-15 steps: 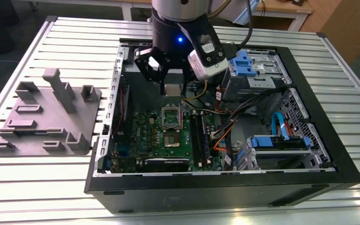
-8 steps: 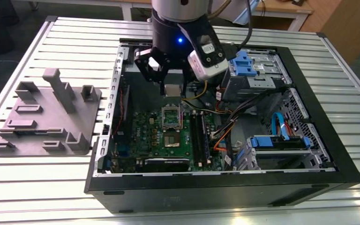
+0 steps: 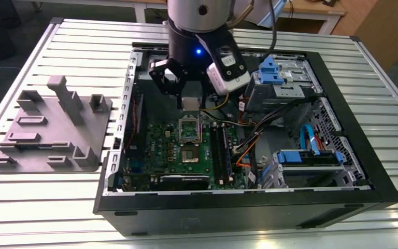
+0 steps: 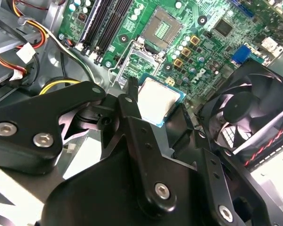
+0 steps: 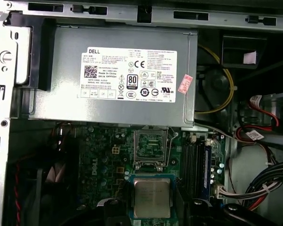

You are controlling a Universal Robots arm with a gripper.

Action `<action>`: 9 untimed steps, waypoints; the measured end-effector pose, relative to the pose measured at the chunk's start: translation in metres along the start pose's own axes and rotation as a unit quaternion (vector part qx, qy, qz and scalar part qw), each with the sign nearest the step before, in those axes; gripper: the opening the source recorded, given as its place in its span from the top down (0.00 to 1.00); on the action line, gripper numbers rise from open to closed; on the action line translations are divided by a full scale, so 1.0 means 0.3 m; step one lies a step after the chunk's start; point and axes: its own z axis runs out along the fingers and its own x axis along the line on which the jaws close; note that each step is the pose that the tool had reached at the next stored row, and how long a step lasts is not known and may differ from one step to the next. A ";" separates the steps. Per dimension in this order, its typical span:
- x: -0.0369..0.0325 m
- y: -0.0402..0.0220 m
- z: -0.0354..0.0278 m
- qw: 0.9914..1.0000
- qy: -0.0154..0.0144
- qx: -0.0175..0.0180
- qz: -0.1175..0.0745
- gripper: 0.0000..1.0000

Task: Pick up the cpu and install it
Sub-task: 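Pick up the cpu and move it towards the insertion slot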

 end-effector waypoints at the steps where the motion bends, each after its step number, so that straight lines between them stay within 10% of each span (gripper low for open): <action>1: 0.000 0.000 0.003 1.000 0.000 0.000 0.000 0.53; 9: 0.000 -0.001 0.029 1.000 0.000 0.000 0.000 0.53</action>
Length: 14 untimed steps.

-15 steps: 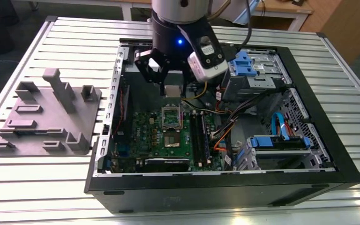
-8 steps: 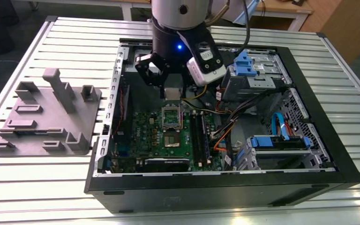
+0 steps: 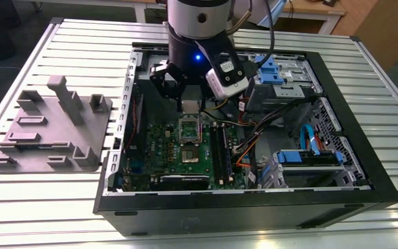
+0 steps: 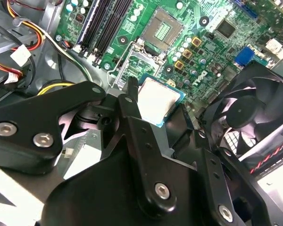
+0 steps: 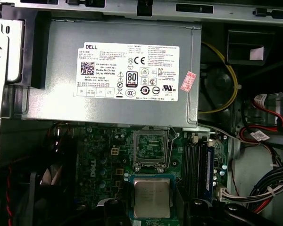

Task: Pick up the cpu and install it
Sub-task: 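Pick up the cpu and move it towards the insertion slot, then place the cpu into insertion slot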

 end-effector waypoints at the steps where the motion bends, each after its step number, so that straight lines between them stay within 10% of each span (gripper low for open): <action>1: 0.000 0.000 0.000 1.000 0.000 0.000 0.000 0.53; 14: -0.012 -0.001 0.004 1.000 0.000 0.000 0.000 0.53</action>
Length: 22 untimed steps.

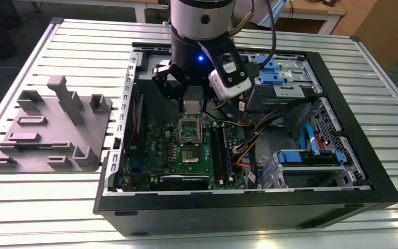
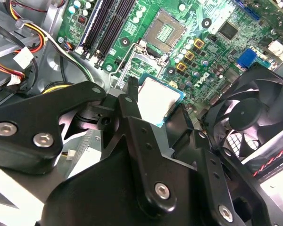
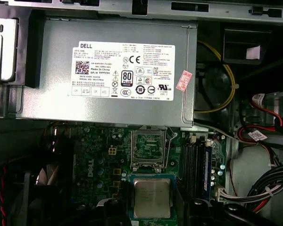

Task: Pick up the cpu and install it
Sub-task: 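Place the cpu into insertion slot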

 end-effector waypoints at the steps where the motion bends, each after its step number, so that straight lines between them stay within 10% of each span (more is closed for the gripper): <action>1: 0.000 0.000 0.000 1.000 0.000 0.000 0.000 0.53; 11: 0.000 -0.001 0.000 1.000 0.000 0.000 0.000 0.53; 22: 0.002 -0.054 0.026 1.000 0.001 0.000 0.012 0.53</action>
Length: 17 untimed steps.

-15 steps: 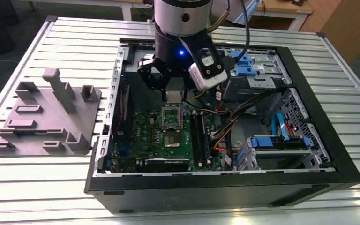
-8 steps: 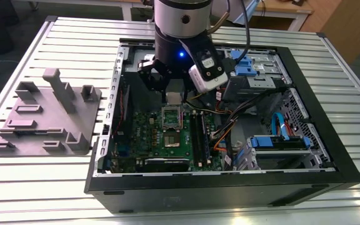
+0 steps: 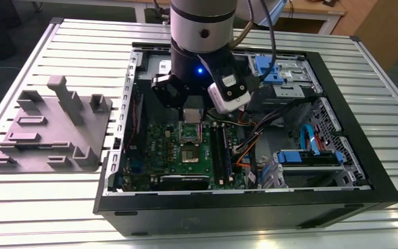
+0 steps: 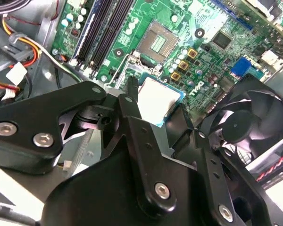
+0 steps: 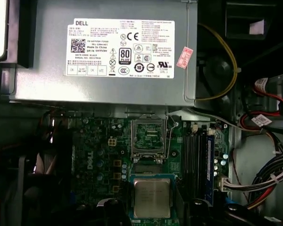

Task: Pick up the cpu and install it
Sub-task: 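Place the cpu into insertion slot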

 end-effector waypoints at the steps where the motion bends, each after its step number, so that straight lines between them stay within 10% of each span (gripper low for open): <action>1: 0.000 -0.003 0.004 1.000 0.000 0.000 0.003 0.53; 10: 0.001 -0.065 0.052 1.000 0.000 0.000 0.012 0.53; 17: -0.007 -0.073 0.088 1.000 0.000 -0.001 0.012 0.53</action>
